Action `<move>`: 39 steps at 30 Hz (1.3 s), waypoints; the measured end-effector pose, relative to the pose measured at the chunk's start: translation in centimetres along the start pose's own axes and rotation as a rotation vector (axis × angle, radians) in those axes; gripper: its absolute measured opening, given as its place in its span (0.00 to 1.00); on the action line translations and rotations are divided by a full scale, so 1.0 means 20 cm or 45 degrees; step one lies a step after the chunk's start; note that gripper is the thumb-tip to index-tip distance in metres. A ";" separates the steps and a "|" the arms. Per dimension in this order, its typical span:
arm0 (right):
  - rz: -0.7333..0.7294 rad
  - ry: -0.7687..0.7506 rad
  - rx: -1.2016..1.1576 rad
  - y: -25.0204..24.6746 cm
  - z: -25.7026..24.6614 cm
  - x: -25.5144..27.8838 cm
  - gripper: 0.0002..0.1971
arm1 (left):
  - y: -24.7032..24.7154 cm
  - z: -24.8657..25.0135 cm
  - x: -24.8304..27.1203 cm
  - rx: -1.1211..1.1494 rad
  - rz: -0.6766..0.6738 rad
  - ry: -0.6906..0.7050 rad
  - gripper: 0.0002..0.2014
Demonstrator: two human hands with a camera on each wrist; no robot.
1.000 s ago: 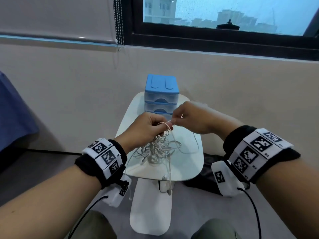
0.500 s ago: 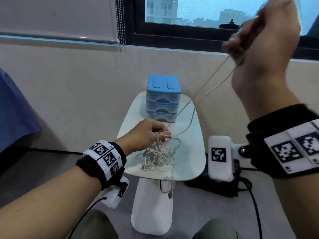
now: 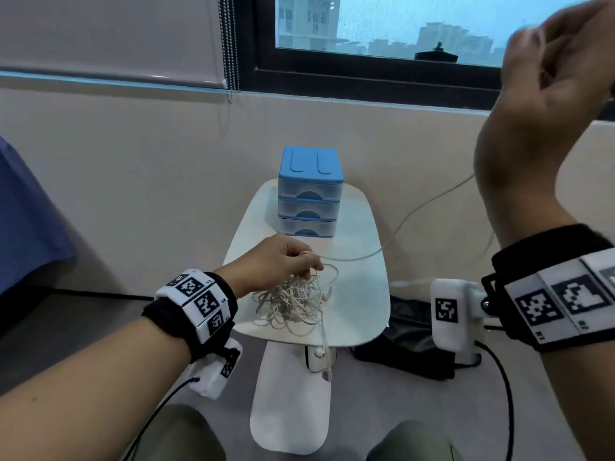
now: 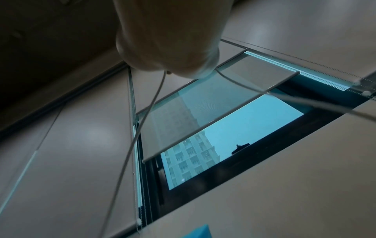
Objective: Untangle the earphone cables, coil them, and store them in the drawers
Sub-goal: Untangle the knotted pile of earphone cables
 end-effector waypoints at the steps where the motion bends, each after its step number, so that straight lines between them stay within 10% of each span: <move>1: -0.042 0.080 0.103 0.02 -0.08 0.06 0.08 | -0.01 0.00 0.00 -0.011 0.001 -0.008 0.12; 11: -1.364 0.773 0.956 0.04 0.13 0.52 0.13 | -0.08 0.00 0.01 -0.074 0.038 -0.099 0.05; 16: -1.379 0.712 0.374 0.12 -0.01 0.74 0.23 | -0.05 0.02 0.04 0.078 0.007 -0.113 0.14; 21: -1.803 0.654 0.126 0.23 -0.12 0.93 0.32 | -0.04 0.04 0.04 0.104 0.046 -0.116 0.18; 28: -1.636 0.668 0.346 0.23 0.01 0.94 0.11 | -0.01 0.06 0.04 0.255 0.016 -0.103 0.23; 39: -1.725 1.175 -0.049 0.19 0.18 1.11 0.08 | 0.07 -0.09 0.10 -0.526 -0.154 0.042 0.27</move>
Point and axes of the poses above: each hand's wrist, its own x-axis away from the middle knuckle, its own y-axis out of the palm, z = x × y, the point moved 2 cm from there along -x, towards the middle knuckle
